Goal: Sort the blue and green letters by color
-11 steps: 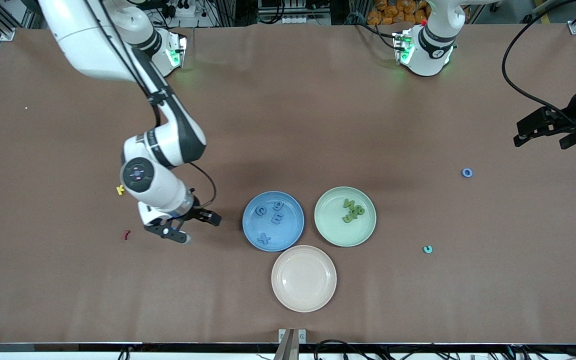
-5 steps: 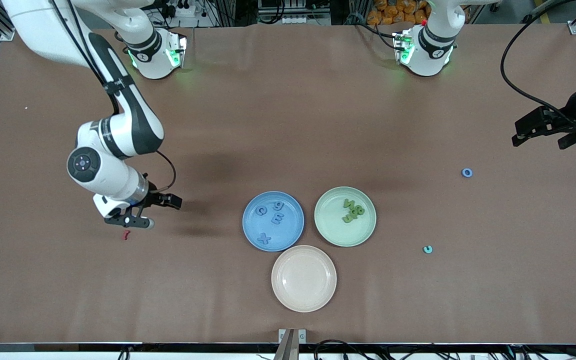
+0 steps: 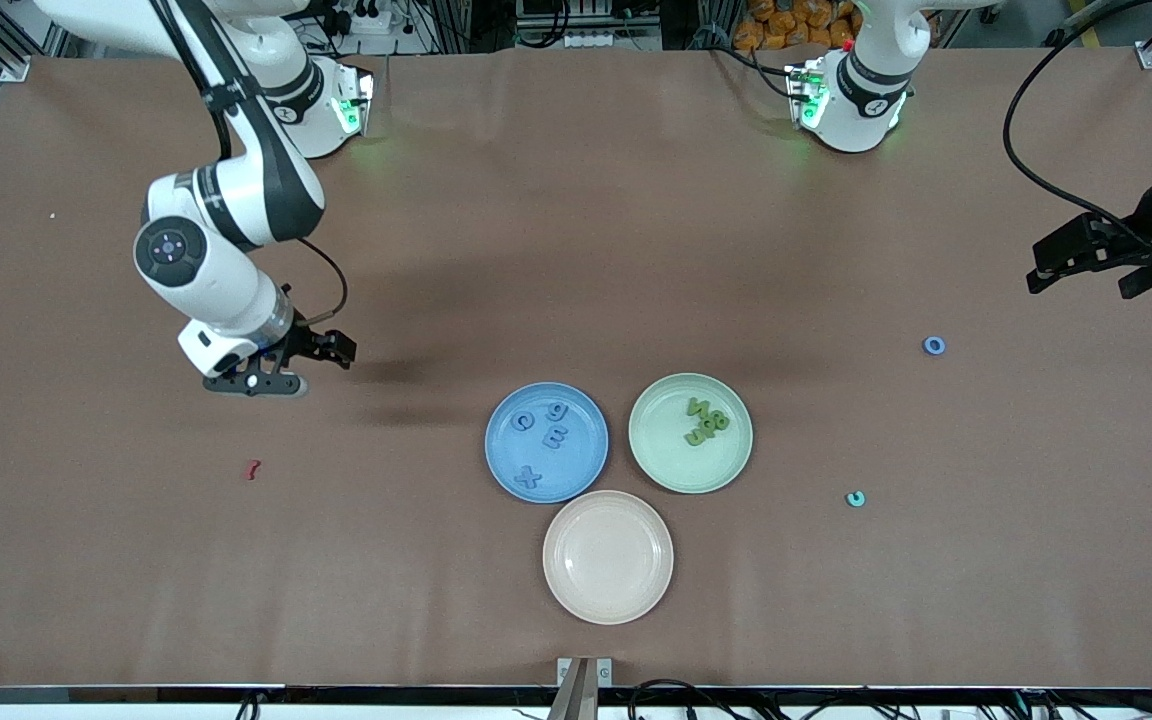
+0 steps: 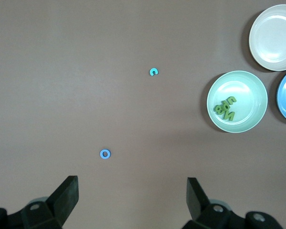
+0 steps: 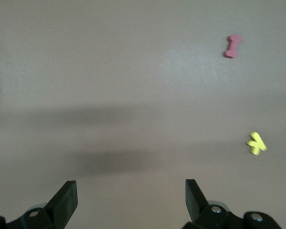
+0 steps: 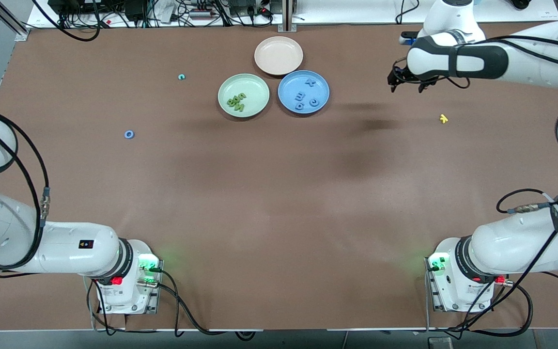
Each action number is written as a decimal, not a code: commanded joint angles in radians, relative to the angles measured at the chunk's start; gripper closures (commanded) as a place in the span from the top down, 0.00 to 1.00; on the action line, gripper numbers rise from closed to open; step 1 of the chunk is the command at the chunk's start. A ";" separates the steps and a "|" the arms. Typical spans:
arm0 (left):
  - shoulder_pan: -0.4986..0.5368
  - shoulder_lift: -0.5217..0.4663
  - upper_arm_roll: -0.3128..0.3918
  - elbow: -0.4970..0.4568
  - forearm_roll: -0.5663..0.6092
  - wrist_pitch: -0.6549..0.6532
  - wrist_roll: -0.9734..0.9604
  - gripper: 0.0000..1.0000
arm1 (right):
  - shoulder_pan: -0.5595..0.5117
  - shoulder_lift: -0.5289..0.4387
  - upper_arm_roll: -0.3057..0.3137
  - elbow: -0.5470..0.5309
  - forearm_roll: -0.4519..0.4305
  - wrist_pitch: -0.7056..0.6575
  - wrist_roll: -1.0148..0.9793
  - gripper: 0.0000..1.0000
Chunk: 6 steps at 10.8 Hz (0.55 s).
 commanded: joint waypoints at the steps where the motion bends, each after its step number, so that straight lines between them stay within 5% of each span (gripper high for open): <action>1: -0.013 0.003 0.016 0.016 0.008 -0.008 0.005 1.00 | -0.048 -0.111 0.039 -0.065 -0.022 -0.055 -0.008 1.00; 3: -0.011 0.002 0.018 0.016 0.005 -0.003 0.005 1.00 | -0.051 -0.150 0.039 -0.021 -0.022 -0.123 -0.018 1.00; 6: -0.008 0.005 0.018 0.016 0.005 0.000 0.005 1.00 | -0.054 -0.157 0.035 0.181 -0.010 -0.358 -0.060 1.00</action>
